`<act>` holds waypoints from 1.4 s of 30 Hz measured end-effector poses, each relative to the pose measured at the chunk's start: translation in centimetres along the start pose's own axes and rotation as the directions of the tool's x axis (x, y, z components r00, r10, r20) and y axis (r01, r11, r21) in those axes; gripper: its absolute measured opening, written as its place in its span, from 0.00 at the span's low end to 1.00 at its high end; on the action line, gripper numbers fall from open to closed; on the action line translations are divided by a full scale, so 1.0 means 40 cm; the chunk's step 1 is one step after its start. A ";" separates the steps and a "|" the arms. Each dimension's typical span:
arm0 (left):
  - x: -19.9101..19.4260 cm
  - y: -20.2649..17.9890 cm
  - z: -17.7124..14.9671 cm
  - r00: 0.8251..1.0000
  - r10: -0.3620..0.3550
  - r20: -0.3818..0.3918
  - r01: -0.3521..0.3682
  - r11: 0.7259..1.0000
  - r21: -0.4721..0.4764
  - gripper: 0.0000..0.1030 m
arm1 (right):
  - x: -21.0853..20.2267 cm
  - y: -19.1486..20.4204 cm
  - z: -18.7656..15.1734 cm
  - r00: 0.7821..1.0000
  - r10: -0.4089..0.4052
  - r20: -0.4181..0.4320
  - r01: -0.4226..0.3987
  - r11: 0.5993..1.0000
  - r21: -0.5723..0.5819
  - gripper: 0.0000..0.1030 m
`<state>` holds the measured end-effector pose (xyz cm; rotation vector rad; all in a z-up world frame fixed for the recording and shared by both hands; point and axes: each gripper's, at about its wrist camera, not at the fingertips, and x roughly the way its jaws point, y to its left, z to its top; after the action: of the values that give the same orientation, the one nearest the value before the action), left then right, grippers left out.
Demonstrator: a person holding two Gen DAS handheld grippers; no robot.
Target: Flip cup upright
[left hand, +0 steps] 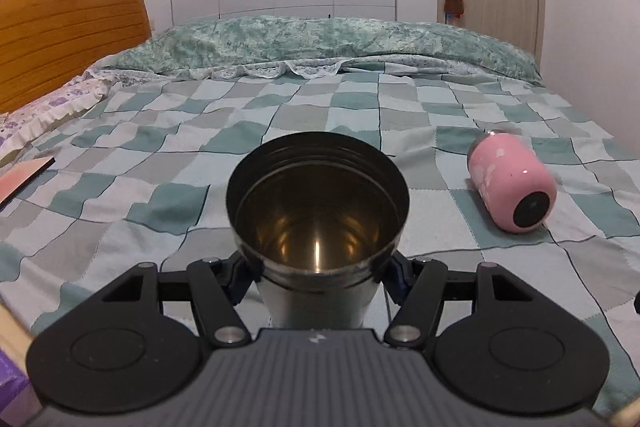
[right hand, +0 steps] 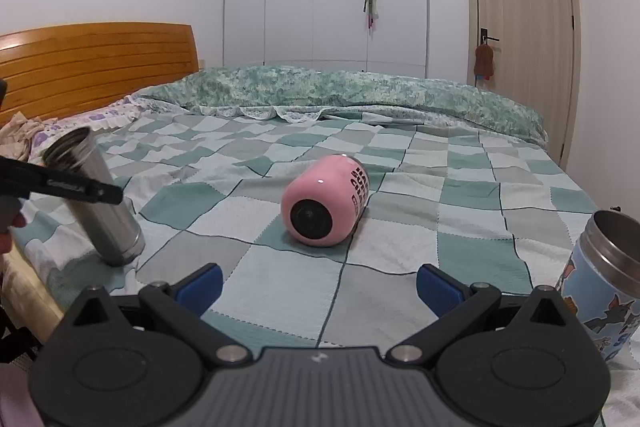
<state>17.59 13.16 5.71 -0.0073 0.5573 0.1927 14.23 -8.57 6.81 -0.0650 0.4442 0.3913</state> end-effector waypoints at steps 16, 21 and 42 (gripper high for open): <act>-0.123 0.002 -0.007 0.985 -0.045 0.170 0.051 0.998 -0.030 1.00 | -0.064 -0.007 -0.012 0.998 0.004 0.059 -0.005 1.000 0.018 1.00; -0.232 -0.026 -0.055 0.956 -0.067 0.286 0.074 0.997 -0.014 1.00 | -0.126 -0.017 -0.037 0.993 -0.012 0.121 0.008 0.999 0.034 1.00; -0.377 -0.164 -0.374 0.895 -0.096 0.435 0.117 0.993 -0.024 1.00 | -0.367 -0.043 -0.266 0.941 -0.172 0.291 0.175 0.984 0.014 1.00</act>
<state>-1.58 3.13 0.66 -0.0421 0.1047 0.0954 -1.59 -16.92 3.49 -0.0565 0.1420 0.2244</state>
